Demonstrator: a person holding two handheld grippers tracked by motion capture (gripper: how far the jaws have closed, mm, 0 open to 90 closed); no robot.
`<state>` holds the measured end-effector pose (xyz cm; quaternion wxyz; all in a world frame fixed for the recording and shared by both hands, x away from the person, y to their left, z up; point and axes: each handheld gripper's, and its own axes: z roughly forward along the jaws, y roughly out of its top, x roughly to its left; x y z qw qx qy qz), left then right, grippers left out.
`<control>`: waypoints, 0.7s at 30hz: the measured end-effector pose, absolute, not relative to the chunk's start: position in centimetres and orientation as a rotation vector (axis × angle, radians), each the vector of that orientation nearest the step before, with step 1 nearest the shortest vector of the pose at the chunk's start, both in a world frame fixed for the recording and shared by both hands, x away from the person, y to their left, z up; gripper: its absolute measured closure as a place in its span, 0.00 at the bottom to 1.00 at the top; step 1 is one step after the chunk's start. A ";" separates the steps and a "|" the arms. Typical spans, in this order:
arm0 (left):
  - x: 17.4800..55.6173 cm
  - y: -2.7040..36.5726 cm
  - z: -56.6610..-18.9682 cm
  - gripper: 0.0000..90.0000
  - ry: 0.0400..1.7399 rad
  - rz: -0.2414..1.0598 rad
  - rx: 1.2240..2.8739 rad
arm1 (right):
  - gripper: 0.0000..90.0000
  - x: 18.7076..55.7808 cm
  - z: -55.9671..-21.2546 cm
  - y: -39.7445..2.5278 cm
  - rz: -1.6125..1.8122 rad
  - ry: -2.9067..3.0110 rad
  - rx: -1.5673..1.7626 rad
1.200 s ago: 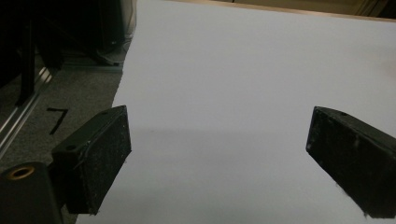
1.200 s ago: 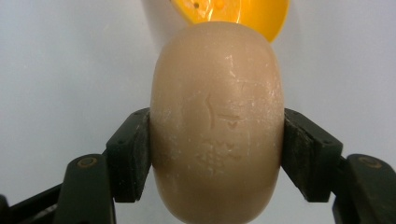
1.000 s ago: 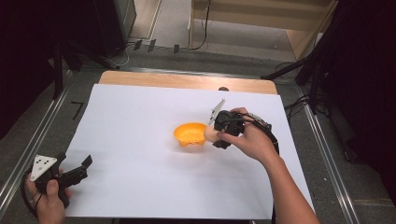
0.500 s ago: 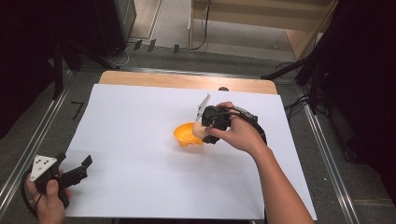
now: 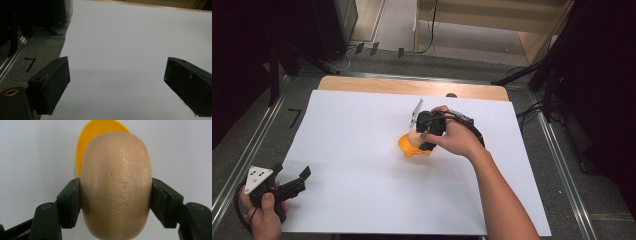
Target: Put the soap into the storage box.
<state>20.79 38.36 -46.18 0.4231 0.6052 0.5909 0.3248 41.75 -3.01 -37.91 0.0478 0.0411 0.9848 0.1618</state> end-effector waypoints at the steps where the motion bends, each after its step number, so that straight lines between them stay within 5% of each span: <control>1: 20.8 38.4 -46.2 0.08 1.479 0.812 1.516 | 0.37 41.9 -38.0 -2.7 0.486 3.012 0.122; 11: 20.8 38.3 -46.2 0.08 1.475 0.815 1.524 | 0.42 42.0 -37.8 -1.9 0.510 2.980 0.125; 21: 20.8 38.3 -46.2 0.08 1.477 0.818 1.524 | 0.31 41.3 -36.7 -3.2 0.565 2.926 0.174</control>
